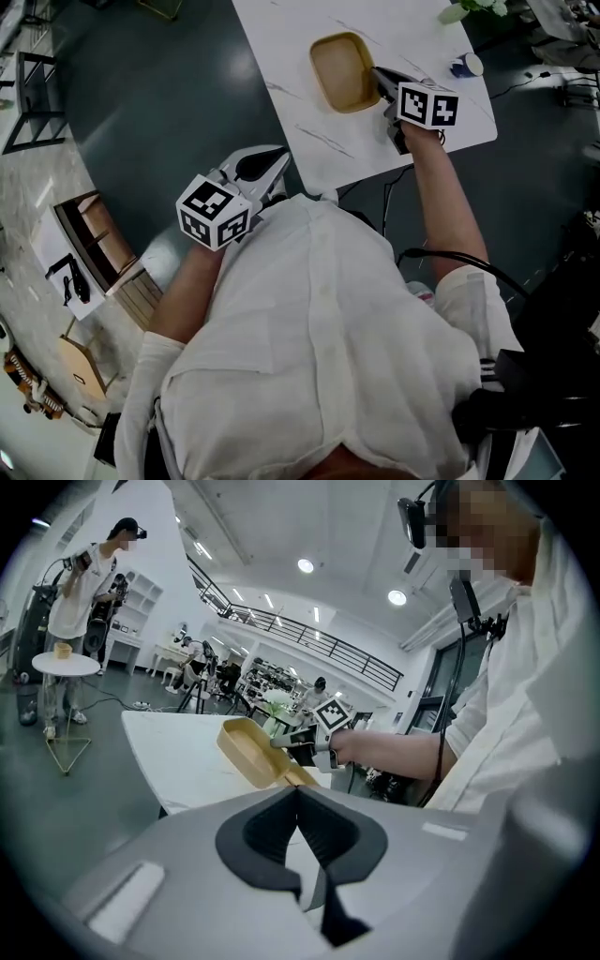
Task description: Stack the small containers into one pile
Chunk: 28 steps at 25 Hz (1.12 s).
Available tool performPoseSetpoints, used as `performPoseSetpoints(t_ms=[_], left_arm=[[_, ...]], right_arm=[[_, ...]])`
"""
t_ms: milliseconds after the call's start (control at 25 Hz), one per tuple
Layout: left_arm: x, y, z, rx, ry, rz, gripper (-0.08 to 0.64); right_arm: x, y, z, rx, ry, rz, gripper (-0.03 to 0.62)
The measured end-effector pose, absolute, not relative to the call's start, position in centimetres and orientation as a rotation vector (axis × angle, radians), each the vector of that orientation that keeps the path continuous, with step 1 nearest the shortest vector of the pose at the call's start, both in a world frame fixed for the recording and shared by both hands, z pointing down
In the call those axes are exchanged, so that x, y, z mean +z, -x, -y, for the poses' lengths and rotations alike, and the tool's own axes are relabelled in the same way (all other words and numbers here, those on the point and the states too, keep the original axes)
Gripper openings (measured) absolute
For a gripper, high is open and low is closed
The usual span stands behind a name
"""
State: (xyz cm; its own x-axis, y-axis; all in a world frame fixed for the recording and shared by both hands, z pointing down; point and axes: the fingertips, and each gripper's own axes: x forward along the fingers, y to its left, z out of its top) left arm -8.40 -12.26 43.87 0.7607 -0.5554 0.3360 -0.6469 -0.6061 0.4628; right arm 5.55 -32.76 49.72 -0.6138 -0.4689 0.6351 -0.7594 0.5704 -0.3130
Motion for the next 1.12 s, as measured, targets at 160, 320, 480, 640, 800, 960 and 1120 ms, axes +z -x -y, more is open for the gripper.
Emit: performPoseSetpoints(t_ms=[160,320,480,640,800,960,1120], left_arm=[[43.5,5.6,11.6,0.218,-2.408,0.859,0.008],[43.0,2.8,10.8,0.226,-2.432,0.826,0.008],[42.2,0.3,10.5,0.228,-2.452,0.803,0.008],[42.7,-0.8,10.5,0.242,-2.452,0.790,0.008],[42.5,-1.8,10.7,0.247,-2.459,0.775,0.008],[42.0,-2.7,10.7,0.246,-2.470,0.779,0.008],[42.0,-2.9,10.5,0.242,-2.461,0.797,0.008]], right_arm=[[48.4,-8.8,31.3,0.839,-1.028,2.329,0.017],[47.6,-12.6,30.0,0.882,-1.079,2.325,0.017],[47.3,-16.6,29.2,0.928,-1.145,2.306,0.017],[48.0,-19.4,28.8,0.980,-1.201,2.285,0.017],[48.2,-21.4,28.6,1.034,-1.246,2.270,0.017],[48.7,-23.2,28.4,1.087,-1.286,2.255,0.017],[49.5,-24.5,28.3,1.116,-1.316,2.229,0.017]])
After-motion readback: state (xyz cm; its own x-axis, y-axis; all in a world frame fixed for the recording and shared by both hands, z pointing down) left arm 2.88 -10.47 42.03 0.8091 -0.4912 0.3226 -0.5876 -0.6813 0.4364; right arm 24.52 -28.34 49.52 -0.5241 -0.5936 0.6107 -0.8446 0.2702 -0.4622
